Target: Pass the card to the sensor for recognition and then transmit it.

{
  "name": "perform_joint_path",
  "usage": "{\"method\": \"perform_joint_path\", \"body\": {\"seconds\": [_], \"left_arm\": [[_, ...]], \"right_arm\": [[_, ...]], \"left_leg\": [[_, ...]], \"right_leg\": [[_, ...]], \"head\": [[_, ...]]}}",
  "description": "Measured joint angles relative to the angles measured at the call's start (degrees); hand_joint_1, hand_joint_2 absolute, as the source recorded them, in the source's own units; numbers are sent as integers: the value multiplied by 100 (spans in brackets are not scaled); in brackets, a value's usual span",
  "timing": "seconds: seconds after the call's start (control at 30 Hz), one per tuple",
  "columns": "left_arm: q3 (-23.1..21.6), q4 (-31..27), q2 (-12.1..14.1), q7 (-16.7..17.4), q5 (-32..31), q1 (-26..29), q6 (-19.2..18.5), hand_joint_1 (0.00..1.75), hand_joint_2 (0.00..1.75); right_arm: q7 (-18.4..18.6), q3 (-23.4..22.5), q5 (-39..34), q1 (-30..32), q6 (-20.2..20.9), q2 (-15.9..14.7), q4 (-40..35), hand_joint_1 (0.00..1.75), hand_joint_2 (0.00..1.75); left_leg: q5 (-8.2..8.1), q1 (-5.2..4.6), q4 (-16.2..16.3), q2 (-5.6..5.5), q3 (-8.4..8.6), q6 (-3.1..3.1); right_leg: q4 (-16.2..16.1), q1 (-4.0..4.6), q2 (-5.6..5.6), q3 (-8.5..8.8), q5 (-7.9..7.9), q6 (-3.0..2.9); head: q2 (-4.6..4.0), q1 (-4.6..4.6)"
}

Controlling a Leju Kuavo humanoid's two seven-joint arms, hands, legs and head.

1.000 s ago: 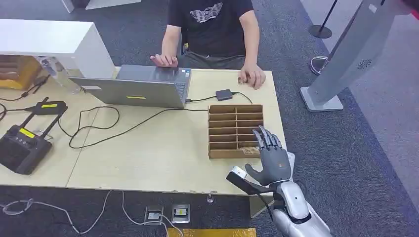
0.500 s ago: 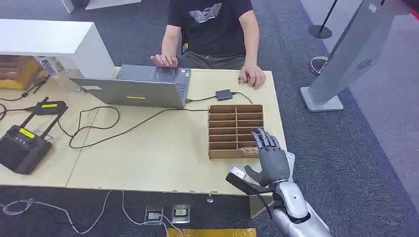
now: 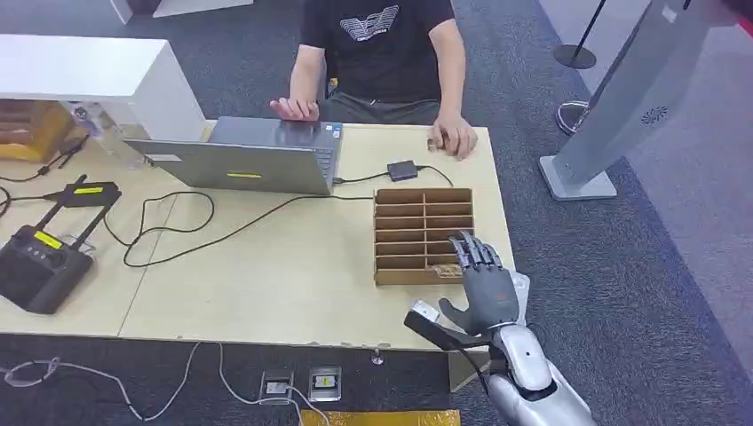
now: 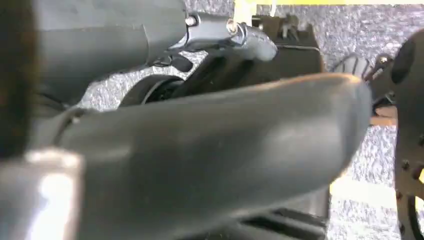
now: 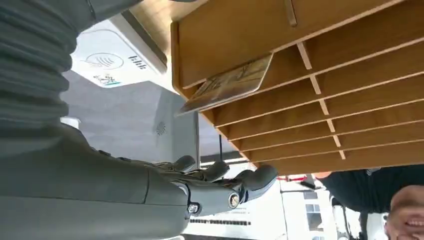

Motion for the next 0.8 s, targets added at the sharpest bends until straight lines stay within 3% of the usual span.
{"method": "perform_joint_path", "body": {"seconds": [0.13,0.33,0.37,0.4,0.47,0.8], "left_arm": [[50,11,2,28,261,14,35,0,0],[138,216,17,-315,315,53,90,0,0],[142,240,17,-315,313,53,103,0,0],[142,254,11,-241,311,50,112,0,0],[149,254,-13,82,391,44,85,0,0],[295,105,29,533,1000,37,-13,0,0]], "right_arm": [[2,0,-35,2,39,0,4,0,175],[-103,2,-44,7,-177,2,170,0,175],[-105,2,-50,5,-192,9,194,23,175],[-103,2,-59,5,-190,13,207,134,175],[-29,2,-85,-2,-44,15,208,175,175],[101,2,-46,15,199,28,175,175,175]], "left_leg": [[0,0,0,0,0,0],[0,0,0,0,-1,0],[0,0,0,0,0,0],[0,0,0,0,0,0],[0,0,0,0,1,0],[0,0,0,0,2,0]], "right_leg": [[0,0,0,0,0,0],[0,0,-1,0,0,0],[0,0,0,0,0,0],[0,0,0,0,0,0],[0,0,0,1,0,0],[0,0,0,1,0,0]], "head": [[0,-2],[0,0],[0,0],[0,0],[0,0],[0,-2]]}}
